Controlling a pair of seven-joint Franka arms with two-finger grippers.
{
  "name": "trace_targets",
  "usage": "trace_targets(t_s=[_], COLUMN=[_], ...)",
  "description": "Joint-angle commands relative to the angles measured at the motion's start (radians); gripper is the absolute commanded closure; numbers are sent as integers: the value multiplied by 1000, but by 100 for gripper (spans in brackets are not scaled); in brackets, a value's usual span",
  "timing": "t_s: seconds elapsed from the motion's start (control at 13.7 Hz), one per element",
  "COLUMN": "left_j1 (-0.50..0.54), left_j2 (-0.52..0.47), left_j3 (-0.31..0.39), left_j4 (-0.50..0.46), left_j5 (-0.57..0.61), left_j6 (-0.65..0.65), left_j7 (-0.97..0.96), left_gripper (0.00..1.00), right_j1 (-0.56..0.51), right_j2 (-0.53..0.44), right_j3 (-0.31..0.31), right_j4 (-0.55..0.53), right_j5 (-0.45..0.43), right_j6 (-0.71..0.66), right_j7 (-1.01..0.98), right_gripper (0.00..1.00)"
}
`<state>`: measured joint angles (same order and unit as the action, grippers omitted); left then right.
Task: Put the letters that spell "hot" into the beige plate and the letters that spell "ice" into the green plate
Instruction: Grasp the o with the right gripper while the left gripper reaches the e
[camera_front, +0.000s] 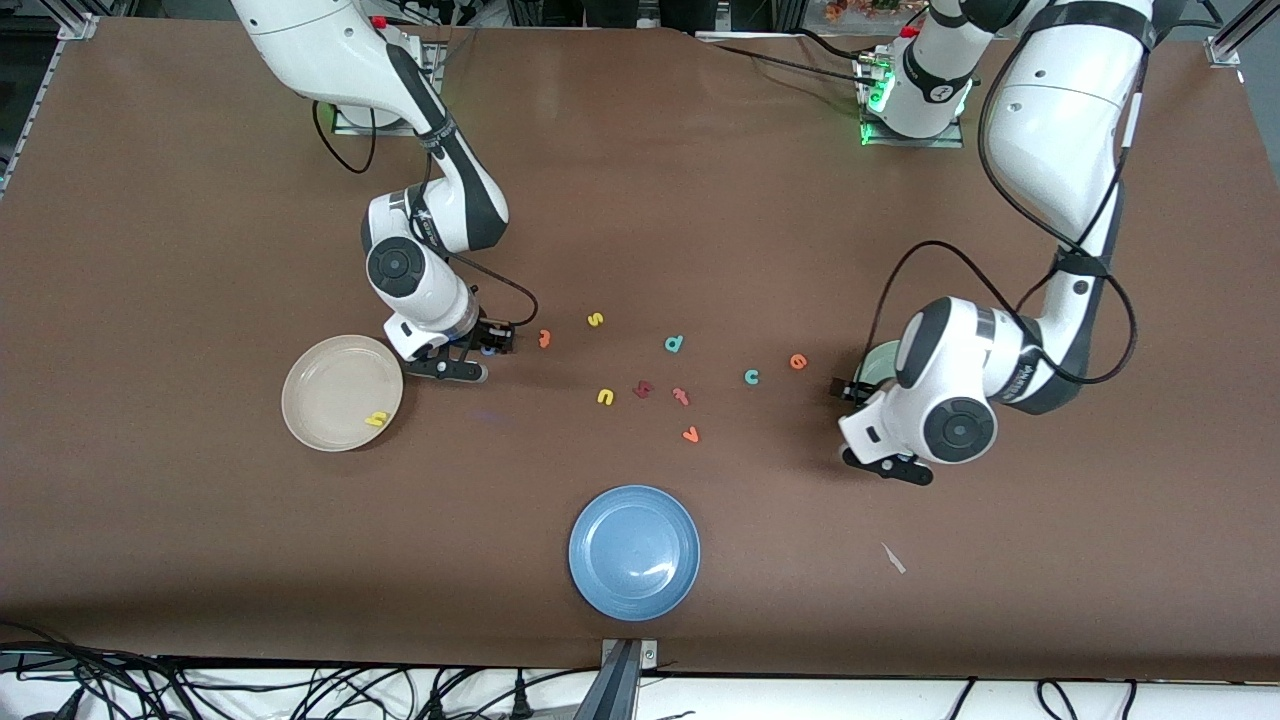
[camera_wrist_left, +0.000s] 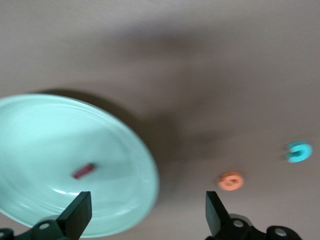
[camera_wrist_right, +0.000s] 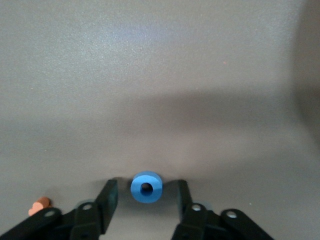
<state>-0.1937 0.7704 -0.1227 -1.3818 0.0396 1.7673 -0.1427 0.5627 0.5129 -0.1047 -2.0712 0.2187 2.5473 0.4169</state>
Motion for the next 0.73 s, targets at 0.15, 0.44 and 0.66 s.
trace_targets(t_s=[0.15,0.44,0.66], left_j1=[-59,-50,-58], left_j2=[10,10,10], left_j3=[-2,-2,-2], left_j4=[-29,-117,-169], left_j5=[-143,-234,-237], left_j6=[54,96,139], left_j7=[-282,-391,-491], left_gripper=[0,30,41], right_j1=[0,0,0], right_j2=[-25,-16,-11], right_j3=[-1,-1,-1], right_j4=[-30,-30,-30], right_j5=[-18,-18,-18], right_j6=[27,50,51], right_j7=[-3,-1,0], right_gripper=[56,62,67])
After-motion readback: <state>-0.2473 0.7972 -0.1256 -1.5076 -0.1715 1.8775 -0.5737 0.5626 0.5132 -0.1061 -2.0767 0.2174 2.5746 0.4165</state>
